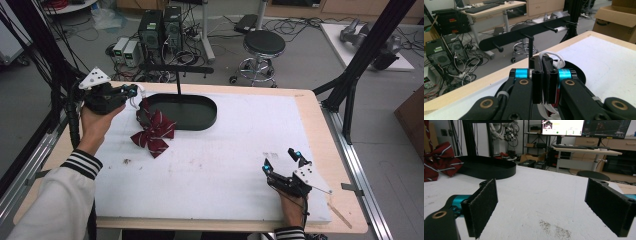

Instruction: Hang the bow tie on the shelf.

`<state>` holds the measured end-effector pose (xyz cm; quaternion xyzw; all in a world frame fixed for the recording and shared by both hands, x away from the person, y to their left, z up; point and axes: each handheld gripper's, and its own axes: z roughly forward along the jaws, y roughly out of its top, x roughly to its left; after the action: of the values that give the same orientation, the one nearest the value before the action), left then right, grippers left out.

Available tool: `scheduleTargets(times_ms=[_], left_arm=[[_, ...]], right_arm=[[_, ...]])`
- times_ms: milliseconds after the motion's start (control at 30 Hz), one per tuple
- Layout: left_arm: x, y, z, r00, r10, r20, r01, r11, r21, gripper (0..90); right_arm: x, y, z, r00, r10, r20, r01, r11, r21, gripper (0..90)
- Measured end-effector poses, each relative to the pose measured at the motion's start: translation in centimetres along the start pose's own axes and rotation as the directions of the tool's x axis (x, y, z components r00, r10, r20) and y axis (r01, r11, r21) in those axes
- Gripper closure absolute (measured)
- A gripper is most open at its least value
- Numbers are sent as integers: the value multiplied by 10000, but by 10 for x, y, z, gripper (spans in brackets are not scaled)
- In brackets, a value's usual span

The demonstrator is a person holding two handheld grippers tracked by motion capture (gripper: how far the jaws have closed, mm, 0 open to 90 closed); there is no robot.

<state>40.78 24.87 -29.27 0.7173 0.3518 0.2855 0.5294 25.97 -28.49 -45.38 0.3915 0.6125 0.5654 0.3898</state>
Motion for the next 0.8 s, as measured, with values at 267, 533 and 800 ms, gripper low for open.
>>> scheduleTargets(times_ms=[267, 533, 800], left_arm=[[11, 13, 20, 10000, -68, -13, 68, 9999, -105, 870], [19, 25, 31, 9997, 50, -224, -52, 10000, -83, 870], [33, 33, 40, 9993, 85, -364, -85, 10000, -6, 870]], right_arm=[[-1, 0, 0, 10000, 22, 43, -21, 10000, -43, 103], [0, 0, 0, 9999, 102, 47, -102, 9999, 8, 103], [0, 0, 1, 10000, 36, 55, -36, 10000, 23, 103]])
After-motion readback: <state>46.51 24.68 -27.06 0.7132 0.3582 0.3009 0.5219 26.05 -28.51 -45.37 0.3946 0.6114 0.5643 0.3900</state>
